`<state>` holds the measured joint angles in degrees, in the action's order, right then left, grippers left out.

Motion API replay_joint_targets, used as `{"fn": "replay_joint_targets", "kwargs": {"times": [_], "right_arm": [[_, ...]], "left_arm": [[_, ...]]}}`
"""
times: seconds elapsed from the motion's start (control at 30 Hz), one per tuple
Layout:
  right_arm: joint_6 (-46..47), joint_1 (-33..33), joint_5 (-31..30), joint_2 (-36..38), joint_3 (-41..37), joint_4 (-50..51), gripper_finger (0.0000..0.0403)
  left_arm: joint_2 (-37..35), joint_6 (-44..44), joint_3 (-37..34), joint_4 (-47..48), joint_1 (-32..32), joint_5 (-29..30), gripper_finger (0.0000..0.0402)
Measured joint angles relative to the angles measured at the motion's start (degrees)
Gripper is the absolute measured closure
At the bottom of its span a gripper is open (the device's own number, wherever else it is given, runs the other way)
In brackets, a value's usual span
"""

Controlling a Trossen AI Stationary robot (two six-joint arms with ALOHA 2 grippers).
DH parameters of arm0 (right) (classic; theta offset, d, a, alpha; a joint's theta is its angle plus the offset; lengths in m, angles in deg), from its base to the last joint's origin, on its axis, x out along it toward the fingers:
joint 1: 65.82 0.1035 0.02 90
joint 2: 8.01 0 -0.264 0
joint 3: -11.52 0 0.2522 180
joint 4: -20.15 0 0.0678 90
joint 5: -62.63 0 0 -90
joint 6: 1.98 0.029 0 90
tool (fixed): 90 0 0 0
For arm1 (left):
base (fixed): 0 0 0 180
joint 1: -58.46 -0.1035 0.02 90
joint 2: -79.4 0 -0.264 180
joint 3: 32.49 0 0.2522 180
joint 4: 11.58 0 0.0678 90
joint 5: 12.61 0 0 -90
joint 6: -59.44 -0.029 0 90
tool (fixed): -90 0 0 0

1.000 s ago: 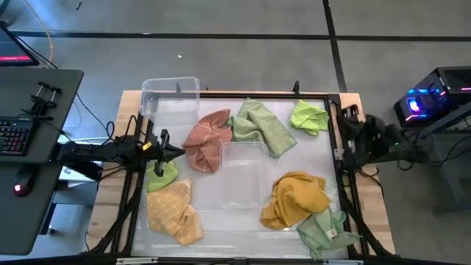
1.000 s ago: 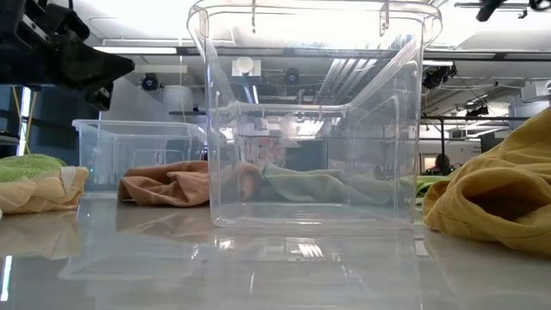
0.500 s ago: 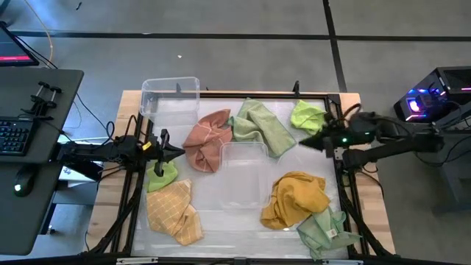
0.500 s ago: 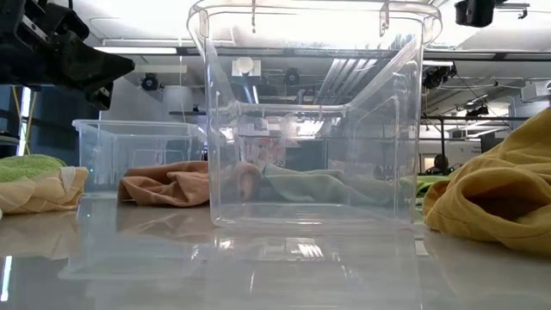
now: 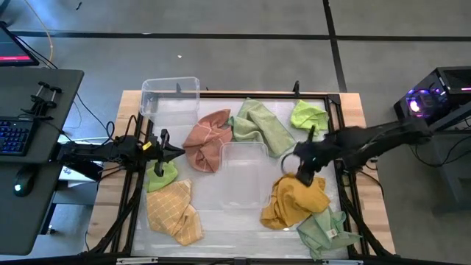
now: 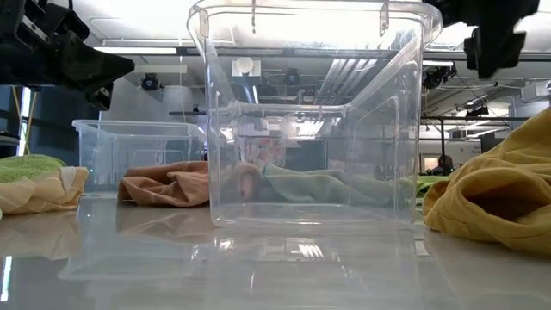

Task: Sort towels by color in basket
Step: Put the brown towel into the bottom transparent bin

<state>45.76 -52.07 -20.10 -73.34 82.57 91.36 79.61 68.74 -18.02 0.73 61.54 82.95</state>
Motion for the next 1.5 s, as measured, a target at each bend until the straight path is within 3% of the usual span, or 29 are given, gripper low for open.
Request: {"fn": "replay_joint_targets", "kwargs": {"times": [0.2, 0.3, 0.5, 0.73, 0.97, 1.1, 1.33, 1.4, 1.5], "right_arm": [[-7.06, 5.44, -3.14, -10.39, -0.02, 0.71, 0.0130], [-9.45, 7.78, -5.86, -15.29, -0.04, 0.98, 0.0103], [-10.89, 11.79, -12.43, -21.79, -1.08, -3.26, 0.0105], [-2.67, 13.49, -6.10, -22.16, -12.64, -18.40, 0.0129], [2.85, 13.39, -5.86, -21.74, -17.87, -24.09, 0.0138], [7.08, 13.02, -7.81, -21.70, -18.03, -21.80, 0.0183], [9.70, 11.33, -8.33, -14.21, -10.47, -5.68, 0.0374], [10.66, 10.77, -8.72, -11.00, -5.96, 0.94, 0.0388], [13.25, 9.65, -10.84, -7.07, 1.89, 14.11, 0.0374]], "left_arm": [[0.01, -1.32, -0.02, 0.06, 0.00, 0.00, 0.0400], [0.00, -2.39, -0.01, 0.09, 0.00, 0.00, 0.0400], [0.01, -2.43, -0.01, 0.11, -0.02, 0.00, 0.0400], [0.02, -1.91, -0.02, -0.04, -0.02, 0.00, 0.0400], [0.00, -0.96, -0.01, -0.04, -0.02, 0.01, 0.0400], [0.00, -0.94, -0.01, -0.16, -0.02, 0.00, 0.0400], [0.00, -0.90, 0.00, -7.63, -0.02, 0.02, 0.0400], [0.00, -0.92, 0.00, -10.91, -0.02, 0.04, 0.0400], [0.00, -1.58, 0.02, -14.97, -0.02, 0.09, 0.0400]]}}
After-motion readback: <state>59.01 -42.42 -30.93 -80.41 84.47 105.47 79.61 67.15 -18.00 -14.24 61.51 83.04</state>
